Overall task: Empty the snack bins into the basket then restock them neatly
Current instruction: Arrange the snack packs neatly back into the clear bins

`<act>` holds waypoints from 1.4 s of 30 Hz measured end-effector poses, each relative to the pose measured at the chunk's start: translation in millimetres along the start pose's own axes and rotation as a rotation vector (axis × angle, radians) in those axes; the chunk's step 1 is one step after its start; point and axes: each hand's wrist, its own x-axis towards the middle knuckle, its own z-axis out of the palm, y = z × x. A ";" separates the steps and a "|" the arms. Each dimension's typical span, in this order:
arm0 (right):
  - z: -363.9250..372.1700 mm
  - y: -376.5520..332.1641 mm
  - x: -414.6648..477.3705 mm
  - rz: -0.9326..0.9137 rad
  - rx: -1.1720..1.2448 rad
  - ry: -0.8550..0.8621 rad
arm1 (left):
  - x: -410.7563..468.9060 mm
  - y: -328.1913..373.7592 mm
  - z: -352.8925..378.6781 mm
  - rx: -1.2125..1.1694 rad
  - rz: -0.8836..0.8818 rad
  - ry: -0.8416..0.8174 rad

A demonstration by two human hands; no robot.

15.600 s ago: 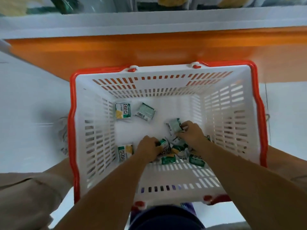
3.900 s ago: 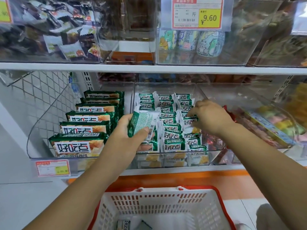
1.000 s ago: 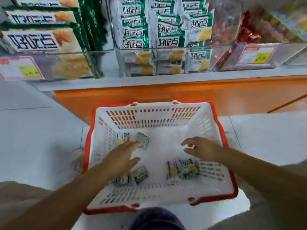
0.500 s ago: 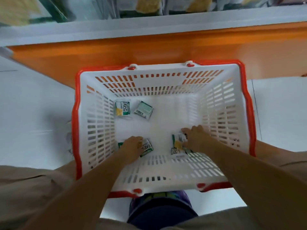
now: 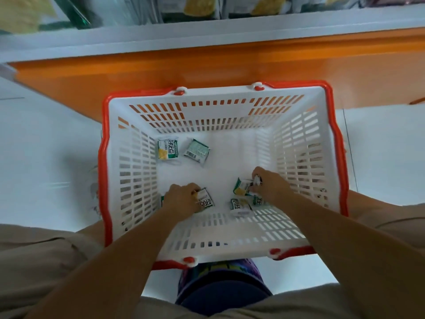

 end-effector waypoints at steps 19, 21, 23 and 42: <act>-156.6 -121.3 -126.0 -0.273 0.526 0.064 | -130.3 90.2 -147.6 -1.164 0.331 -0.027; -166.5 -135.2 -139.7 -0.323 0.499 0.119 | -148.5 103.0 -157.7 -1.106 0.361 -0.010; -179.1 -148.4 -152.2 -0.353 0.510 0.169 | -163.5 111.2 -170.2 -1.100 0.373 0.065; -322.0 -183.6 -173.5 -0.560 0.502 0.462 | -224.8 137.2 -293.6 -1.144 0.595 0.539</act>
